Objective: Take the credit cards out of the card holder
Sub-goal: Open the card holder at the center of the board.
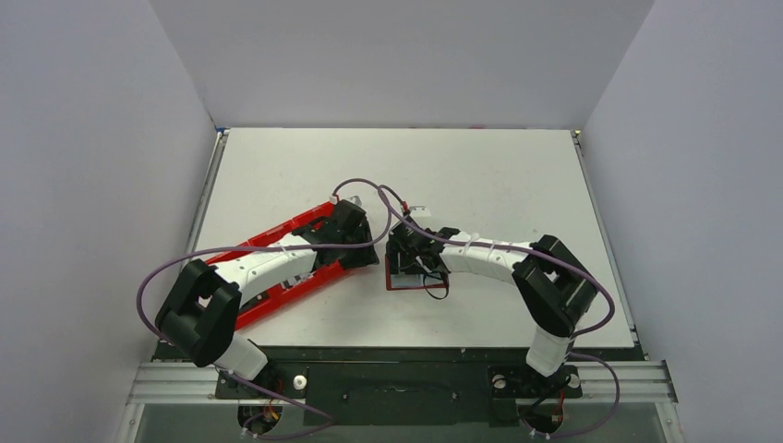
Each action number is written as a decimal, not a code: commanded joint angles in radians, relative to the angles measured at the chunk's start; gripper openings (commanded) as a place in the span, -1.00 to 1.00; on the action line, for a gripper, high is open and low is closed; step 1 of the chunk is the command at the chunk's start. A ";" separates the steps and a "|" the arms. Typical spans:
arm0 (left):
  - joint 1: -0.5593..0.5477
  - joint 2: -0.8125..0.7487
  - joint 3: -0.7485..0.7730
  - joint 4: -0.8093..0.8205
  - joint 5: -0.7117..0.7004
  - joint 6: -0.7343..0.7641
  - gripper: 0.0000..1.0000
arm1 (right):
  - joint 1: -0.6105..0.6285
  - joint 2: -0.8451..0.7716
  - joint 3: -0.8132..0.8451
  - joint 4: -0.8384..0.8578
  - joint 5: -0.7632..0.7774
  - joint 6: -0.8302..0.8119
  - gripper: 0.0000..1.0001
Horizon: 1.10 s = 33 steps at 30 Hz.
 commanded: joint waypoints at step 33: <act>0.014 -0.023 -0.025 0.021 -0.013 -0.029 -0.28 | 0.068 0.020 0.028 0.055 -0.008 -0.027 -0.04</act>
